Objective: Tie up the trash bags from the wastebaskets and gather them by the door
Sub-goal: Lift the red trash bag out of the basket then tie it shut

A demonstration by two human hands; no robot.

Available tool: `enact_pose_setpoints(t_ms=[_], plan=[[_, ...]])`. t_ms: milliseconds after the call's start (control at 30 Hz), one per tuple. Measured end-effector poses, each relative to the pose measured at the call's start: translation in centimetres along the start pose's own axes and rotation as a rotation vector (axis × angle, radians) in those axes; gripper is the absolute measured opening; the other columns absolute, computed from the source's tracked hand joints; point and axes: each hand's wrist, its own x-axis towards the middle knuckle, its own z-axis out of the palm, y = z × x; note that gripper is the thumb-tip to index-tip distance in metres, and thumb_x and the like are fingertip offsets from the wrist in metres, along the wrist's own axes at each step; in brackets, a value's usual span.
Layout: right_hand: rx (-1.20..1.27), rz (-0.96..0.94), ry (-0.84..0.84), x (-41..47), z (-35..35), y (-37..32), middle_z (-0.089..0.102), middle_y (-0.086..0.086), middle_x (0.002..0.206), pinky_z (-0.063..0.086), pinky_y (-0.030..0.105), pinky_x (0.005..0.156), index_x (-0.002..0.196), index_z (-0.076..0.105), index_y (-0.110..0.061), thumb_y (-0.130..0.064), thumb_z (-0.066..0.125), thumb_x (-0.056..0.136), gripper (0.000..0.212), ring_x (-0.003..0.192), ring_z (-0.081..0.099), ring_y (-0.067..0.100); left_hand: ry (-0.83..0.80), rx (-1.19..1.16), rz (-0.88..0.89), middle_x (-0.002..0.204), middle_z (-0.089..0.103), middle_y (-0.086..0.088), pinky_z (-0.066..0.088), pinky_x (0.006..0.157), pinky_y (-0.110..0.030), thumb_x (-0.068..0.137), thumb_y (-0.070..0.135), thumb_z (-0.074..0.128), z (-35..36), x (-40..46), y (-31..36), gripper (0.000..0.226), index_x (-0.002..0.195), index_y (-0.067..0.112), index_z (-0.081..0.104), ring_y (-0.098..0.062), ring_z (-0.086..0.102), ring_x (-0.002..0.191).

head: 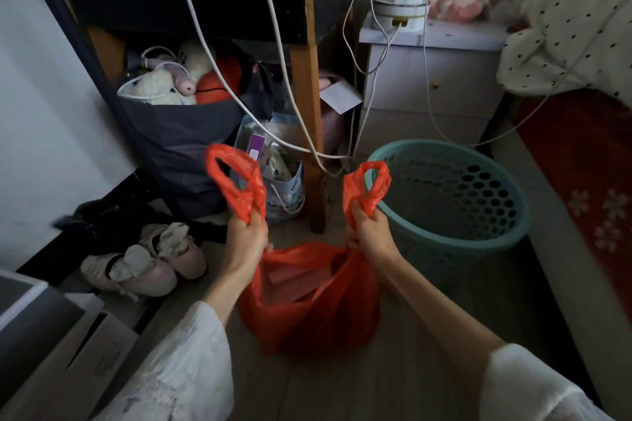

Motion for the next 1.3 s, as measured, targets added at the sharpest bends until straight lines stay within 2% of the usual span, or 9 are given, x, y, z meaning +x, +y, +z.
enact_pose_setpoints(t_ms=[100,200,367,567,733,900,1067,1133,1300], plan=[[-0.165,0.037,-0.003,0.3,-0.4,0.9,0.037,-0.006,0.056,0.03,0.021,0.047,0.072,0.045,-0.024,-0.034,0.046,0.093,0.024,0.046,0.036,0.005,-0.108,0.243,-0.11,0.069,0.045,-0.001,0.035,0.043,-0.022,0.082,0.044,0.049,-0.4,-0.5,-0.6,0.031,0.101,0.021,0.04,-0.014,0.041,0.049],[-0.159,0.194,-0.085,0.4,-0.7,1.6,0.033,-0.004,0.054,0.03,0.026,0.046,0.071,0.044,-0.023,-0.054,0.035,0.092,0.038,0.046,0.032,0.01,-0.264,0.056,-0.273,0.072,0.034,0.0,0.033,0.037,-0.017,0.076,0.029,0.043,-0.1,-1.1,-1.5,0.026,0.101,0.022,0.039,-0.005,0.035,0.037],[-0.277,0.226,0.001,1.0,-0.9,3.0,0.034,0.003,0.054,0.03,0.028,0.043,0.058,0.044,-0.02,-0.014,0.036,0.091,0.035,0.044,0.034,0.015,-0.224,-0.091,-0.19,0.065,0.036,0.001,0.032,0.036,-0.013,0.097,0.007,0.028,-0.5,-1.5,-2.5,0.031,0.118,0.022,0.045,-0.001,0.03,0.029],[-0.302,0.234,0.18,0.7,-0.9,4.5,0.056,0.002,0.054,0.037,0.026,0.047,0.078,0.071,-0.014,-0.013,0.053,0.083,0.019,0.047,0.046,0.012,-0.185,-0.374,-0.2,0.061,0.039,-0.004,0.03,0.034,-0.014,0.093,0.004,0.044,0.0,-2.0,-1.4,0.019,0.078,0.013,0.052,0.0,0.027,0.028],[-0.271,0.219,-0.167,0.3,0.2,3.4,0.058,-0.011,0.047,0.038,0.023,0.053,0.075,0.065,-0.021,-0.025,0.057,0.081,0.011,0.054,0.049,0.009,-0.184,-0.093,-0.16,0.054,0.047,-0.003,0.033,0.034,-0.015,0.09,0.003,0.048,0.7,-2.0,-2.1,0.024,0.07,0.014,0.056,-0.001,0.031,0.027],[-0.189,0.231,-0.434,0.4,0.1,3.6,0.065,0.002,0.122,0.044,0.036,0.103,0.12,0.062,-0.019,-0.061,0.061,0.073,0.063,0.114,0.06,0.015,-0.264,0.228,-0.011,0.054,0.049,-0.002,0.032,0.035,-0.013,0.087,0.001,0.052,1.2,-2.6,-2.3,0.028,0.066,0.02,0.055,-0.001,0.039,0.028],[0.107,0.182,0.025,1.2,0.6,3.6,0.067,0.005,0.062,0.056,0.03,0.062,0.071,0.062,-0.014,-0.034,0.052,0.091,0.03,0.059,0.064,0.015,-0.46,0.26,0.013,0.062,0.053,-0.004,0.036,0.047,-0.02,0.087,0.017,0.058,0.7,-3.3,-2.2,0.01,0.079,0.021,0.06,-0.006,0.045,0.041],[0.208,0.217,-0.001,0.9,0.6,2.9,0.049,-0.005,0.035,0.037,0.015,0.035,0.064,0.051,-0.014,-0.028,0.045,0.095,0.034,0.03,0.043,0.006,-0.542,0.2,-0.084,0.071,0.059,0.004,0.039,0.052,-0.02,0.084,0.022,0.062,0.1,-3.2,-2.5,0.011,0.094,0.025,0.058,-0.004,0.05,0.051],[0.146,0.269,-0.194,-0.2,0.1,1.5,0.052,0.003,0.048,0.037,0.02,0.045,0.088,0.067,0.0,-0.039,0.046,0.092,0.044,0.042,0.045,0.012,-0.559,0.322,-0.148,0.049,0.057,0.009,0.032,0.049,-0.015,0.087,0.022,0.056,-0.8,-2.4,-2.5,0.021,0.067,0.019,0.06,0.005,0.049,0.042]])
